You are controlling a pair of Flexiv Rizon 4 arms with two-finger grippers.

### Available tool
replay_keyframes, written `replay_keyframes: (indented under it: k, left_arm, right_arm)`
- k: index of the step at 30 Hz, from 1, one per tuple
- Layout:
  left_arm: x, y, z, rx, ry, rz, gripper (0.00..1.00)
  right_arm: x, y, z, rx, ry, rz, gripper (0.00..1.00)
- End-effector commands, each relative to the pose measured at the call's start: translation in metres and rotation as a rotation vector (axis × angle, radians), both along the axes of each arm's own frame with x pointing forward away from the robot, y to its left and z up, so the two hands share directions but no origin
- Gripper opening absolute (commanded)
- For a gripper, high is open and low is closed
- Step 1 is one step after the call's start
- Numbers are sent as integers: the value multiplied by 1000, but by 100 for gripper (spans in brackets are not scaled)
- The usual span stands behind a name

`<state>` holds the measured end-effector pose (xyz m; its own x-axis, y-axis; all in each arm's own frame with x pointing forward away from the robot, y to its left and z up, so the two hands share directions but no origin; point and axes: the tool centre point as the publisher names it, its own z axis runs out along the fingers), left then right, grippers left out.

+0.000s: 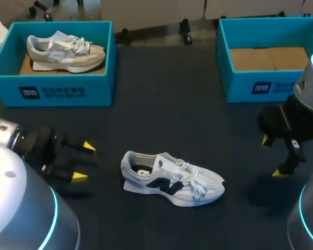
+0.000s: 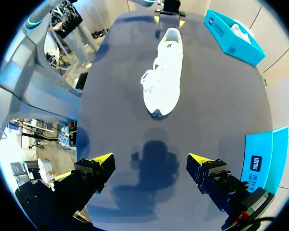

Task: Take the shoe out of the shoebox, open the shoe tongue, remove and reinsert the insole, then place the shoe into the shoebox

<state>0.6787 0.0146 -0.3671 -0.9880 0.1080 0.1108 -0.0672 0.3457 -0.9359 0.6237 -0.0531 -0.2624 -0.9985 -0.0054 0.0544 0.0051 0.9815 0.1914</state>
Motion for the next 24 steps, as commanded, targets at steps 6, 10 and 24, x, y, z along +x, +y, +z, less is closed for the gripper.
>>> replay_keyframes:
  k: [6,10,24]
  left_arm:
    - [-1,8,-18,-95,12,79,100]
    - [-4,15,-18,-109,-24,89,100]
    - [4,21,-31,-107,-3,50,100]
  right_arm:
    - [0,0,-1,-2,-1,0,100]
    - [0,0,-1,-2,-1,0,100]
    - [0,0,-1,-2,-1,0,100]
